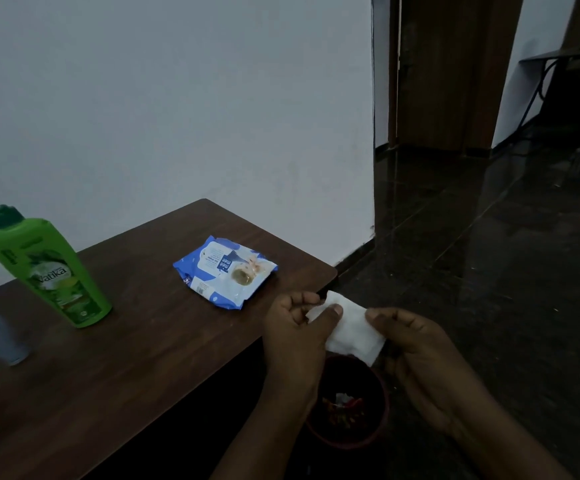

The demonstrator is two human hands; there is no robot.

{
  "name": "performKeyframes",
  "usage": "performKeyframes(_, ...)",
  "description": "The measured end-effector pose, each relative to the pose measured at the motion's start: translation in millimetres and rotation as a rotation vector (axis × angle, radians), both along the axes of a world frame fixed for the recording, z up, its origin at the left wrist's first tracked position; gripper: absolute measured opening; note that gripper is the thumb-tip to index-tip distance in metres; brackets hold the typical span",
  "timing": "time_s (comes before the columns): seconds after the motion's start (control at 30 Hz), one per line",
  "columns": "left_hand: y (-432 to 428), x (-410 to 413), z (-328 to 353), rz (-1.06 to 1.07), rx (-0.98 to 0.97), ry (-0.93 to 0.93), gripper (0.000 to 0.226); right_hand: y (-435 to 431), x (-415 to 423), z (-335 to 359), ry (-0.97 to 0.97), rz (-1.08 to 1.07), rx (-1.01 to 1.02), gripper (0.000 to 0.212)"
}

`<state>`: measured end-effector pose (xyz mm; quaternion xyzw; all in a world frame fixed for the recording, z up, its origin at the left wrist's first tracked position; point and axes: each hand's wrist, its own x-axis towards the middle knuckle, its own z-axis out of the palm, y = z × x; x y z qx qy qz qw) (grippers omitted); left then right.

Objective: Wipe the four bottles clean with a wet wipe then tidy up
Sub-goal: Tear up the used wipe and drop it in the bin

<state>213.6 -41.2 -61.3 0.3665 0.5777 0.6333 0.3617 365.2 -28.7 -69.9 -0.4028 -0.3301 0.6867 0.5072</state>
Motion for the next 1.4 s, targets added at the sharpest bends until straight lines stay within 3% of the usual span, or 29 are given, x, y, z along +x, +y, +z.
performKeyframes(0.17,-8.3,9.8,-7.9,-0.016,0.156,0.467,0.019,-0.8,-2.4,-8.7,-0.089,-0.079,0.047,0.014)
performKeyframes(0.37,-11.8,14.4,-19.3,-0.099,0.207,0.752,0.016,-2.2,-2.2,-10.1,-0.083,-0.063,0.091,0.017)
performKeyframes(0.5,-16.5,18.3,-20.5,-0.172,0.230,0.992,0.048,-1.7,-2.2,-9.9,0.046,-0.032,0.055,0.034)
performKeyframes(0.57,-19.3,19.6,-17.0,-0.231,0.220,1.062,0.054,-0.7,0.2,-9.7,0.070,0.003,0.046,0.031)
performKeyframes(0.67,-18.0,16.8,-14.2,-0.209,0.169,0.772,0.040,1.5,4.6,-13.8,0.043,0.090,0.026,0.019)
performKeyframes(0.77,-7.4,8.0,-17.4,-0.164,0.001,0.415,0.031,6.7,10.3,-19.3,-0.001,0.111,0.001,0.023)
performKeyframes(0.87,3.4,0.2,-22.3,-0.356,-0.211,0.143,0.024,11.2,15.9,-19.0,-0.081,0.130,0.051,0.026)
performKeyframes(0.97,9.5,-4.1,-29.0,-0.427,-0.260,0.084,0.012,15.5,17.9,-20.4,-0.227,0.075,0.091,0.029)
performKeyframes(1.17,16.6,1.3,-41.1,-0.366,-0.242,-0.108,0.011,17.9,18.5,-37.8,-0.030,0.078,0.080,0.037)
performKeyframes(1.27,18.7,1.2,-47.7,-0.398,-0.256,-0.270,0.015,19.2,20.7,-43.7,-0.122,0.018,0.202,0.023)
performKeyframes(1.4,19.8,3.7,-51.2,-0.400,-0.250,-0.366,0.016,20.3,22.4,-46.6,-0.219,-0.038,0.299,0.028)
